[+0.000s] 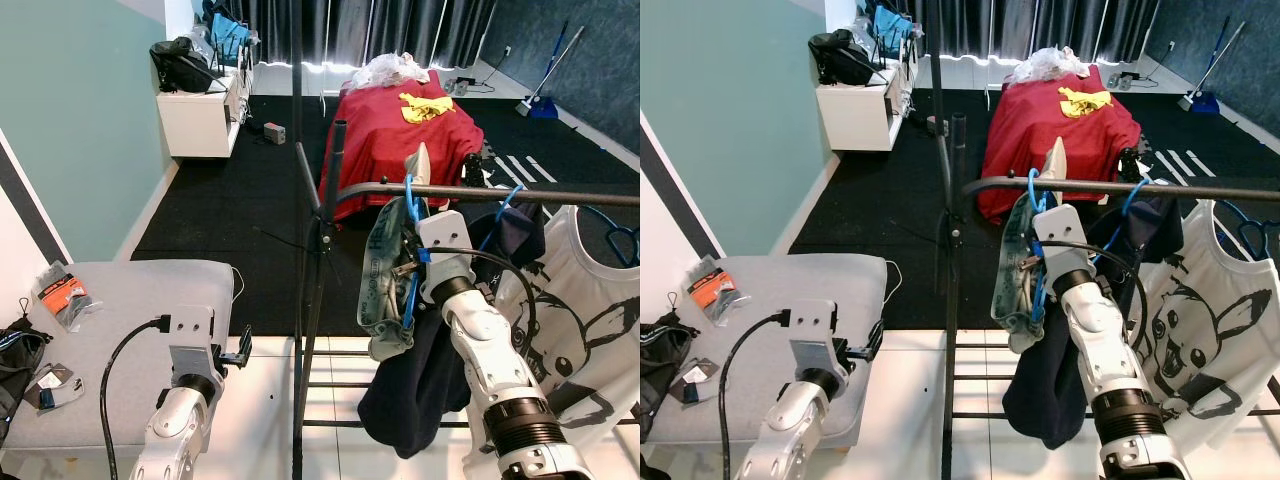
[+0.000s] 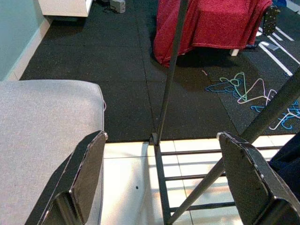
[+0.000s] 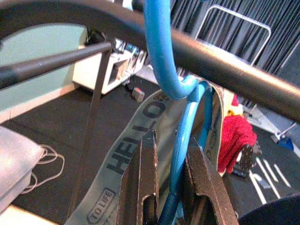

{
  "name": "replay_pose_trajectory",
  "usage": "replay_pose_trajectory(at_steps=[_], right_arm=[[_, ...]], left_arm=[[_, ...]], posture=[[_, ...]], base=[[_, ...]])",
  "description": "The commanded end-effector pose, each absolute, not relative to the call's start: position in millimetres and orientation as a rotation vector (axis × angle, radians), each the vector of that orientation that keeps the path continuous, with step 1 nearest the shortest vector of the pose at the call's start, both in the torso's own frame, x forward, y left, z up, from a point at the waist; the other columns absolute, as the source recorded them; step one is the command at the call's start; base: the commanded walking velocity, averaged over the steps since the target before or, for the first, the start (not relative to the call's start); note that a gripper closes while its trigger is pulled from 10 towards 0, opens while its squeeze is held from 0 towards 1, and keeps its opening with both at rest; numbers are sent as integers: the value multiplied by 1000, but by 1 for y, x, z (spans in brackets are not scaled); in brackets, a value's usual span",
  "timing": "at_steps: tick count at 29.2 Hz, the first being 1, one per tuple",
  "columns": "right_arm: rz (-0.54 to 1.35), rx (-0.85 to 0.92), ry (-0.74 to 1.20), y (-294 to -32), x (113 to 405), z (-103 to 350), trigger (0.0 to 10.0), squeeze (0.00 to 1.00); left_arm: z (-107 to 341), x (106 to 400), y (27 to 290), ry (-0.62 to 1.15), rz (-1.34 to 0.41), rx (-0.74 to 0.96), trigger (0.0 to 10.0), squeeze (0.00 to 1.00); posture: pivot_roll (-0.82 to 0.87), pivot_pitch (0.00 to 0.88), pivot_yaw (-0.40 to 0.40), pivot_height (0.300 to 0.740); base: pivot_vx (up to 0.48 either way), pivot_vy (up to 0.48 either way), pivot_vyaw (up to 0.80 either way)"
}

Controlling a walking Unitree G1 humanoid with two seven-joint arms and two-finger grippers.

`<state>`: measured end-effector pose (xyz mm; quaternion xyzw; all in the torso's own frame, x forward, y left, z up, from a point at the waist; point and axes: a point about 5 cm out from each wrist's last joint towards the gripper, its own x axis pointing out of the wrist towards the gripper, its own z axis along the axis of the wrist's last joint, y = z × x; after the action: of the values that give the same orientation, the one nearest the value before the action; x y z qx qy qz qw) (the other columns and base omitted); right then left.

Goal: Hang hanger

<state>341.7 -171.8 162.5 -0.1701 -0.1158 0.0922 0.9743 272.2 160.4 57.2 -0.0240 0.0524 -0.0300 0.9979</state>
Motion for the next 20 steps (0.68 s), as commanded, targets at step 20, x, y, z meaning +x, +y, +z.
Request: replay_pose_trajectory(at_steps=[20], right_arm=[[182,-203,-58,-166,302,85,0,0]], left_arm=[[51,261,158,138,-66,-38,10000,0]], posture=[[-34,0,-27,740]], base=[[0,0,0]])
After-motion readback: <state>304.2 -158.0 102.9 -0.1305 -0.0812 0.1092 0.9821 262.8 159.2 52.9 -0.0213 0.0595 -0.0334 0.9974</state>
